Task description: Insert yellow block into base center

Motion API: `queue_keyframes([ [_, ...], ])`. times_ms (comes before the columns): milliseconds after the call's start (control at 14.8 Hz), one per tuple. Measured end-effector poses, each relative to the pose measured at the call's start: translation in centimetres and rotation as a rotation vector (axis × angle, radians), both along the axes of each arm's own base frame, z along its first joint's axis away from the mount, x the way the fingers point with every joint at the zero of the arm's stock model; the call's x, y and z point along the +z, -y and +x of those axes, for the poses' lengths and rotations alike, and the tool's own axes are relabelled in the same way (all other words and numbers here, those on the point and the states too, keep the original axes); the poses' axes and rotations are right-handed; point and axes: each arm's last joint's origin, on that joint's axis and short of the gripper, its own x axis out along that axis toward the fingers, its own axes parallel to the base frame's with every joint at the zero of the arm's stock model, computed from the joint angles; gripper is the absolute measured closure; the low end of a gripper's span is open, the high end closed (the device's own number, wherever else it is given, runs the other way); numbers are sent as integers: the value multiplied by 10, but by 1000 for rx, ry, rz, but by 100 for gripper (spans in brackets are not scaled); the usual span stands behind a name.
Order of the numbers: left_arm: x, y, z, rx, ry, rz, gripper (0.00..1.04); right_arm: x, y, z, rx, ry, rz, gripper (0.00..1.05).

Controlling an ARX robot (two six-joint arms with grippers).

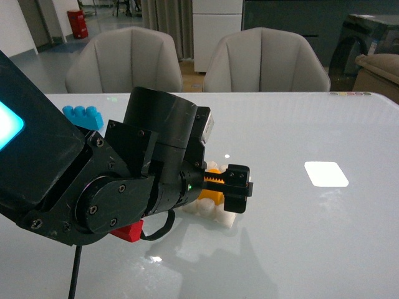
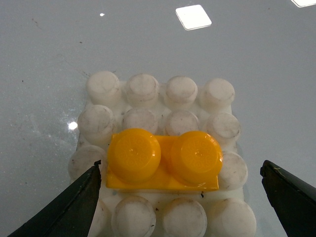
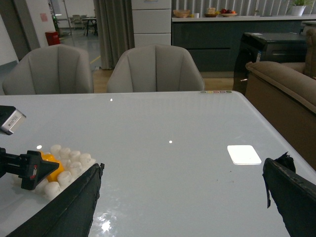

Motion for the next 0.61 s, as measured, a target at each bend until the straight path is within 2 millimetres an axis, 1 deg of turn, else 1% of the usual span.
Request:
queue_keyframes([
  [67,9,0,1,0,20,-11,7,0,0,0,0,0,0,6],
  [202,42,-1,2,8,99,-52,7,0,0,0,0,0,0,6],
  [337,63,-3,-1,8,141,-74,7,0,0,0,0,0,0,6],
  [471,85,-7,-16,2,182,-97,7,0,0,0,0,0,0,6],
  [606,114,-10,-39,-16,248,-134,7,0,0,0,0,0,0,6],
])
